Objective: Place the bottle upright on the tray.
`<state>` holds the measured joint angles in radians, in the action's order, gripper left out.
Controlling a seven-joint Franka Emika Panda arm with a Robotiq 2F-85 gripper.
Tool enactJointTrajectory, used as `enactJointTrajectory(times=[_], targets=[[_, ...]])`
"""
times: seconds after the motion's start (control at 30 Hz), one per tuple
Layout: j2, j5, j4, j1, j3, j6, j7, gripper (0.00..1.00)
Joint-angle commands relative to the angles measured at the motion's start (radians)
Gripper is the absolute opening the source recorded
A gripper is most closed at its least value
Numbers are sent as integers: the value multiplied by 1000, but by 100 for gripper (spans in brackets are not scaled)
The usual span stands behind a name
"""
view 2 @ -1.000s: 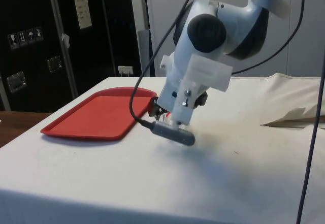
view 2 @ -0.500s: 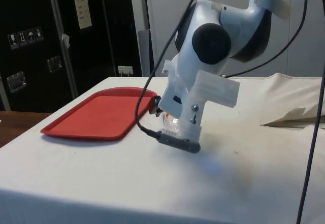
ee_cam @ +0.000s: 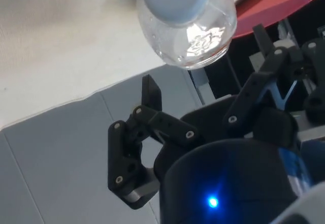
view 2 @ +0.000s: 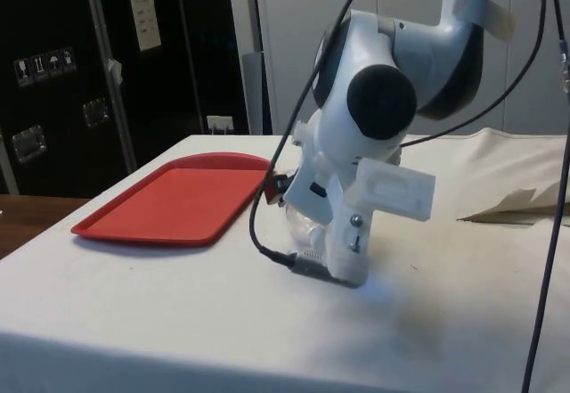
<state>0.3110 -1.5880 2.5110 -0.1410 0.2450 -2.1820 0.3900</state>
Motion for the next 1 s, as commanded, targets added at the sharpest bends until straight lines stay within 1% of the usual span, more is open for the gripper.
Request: enactJointTrajectory(times=[0.0, 0.23, 0.27, 0.3, 0.6, 0.87, 0.9, 0.93, 0.97], targets=[[11, -18, -6, -5, 1, 13, -22, 100], [24, -31, -11, -2, 9, 27, -37, 100], [27, -22, -11, 0, 9, 26, -29, 100], [25, -29, -11, -2, 9, 27, -34, 100], [28, -22, -11, 0, 9, 26, -29, 100], [52, -33, -21, -6, 9, 38, -55, 100], [46, -23, -16, -1, 9, 30, -42, 100], [53, -34, -21, -6, 9, 42, -57, 100], [54, -34, -22, -6, 10, 46, -59, 100]])
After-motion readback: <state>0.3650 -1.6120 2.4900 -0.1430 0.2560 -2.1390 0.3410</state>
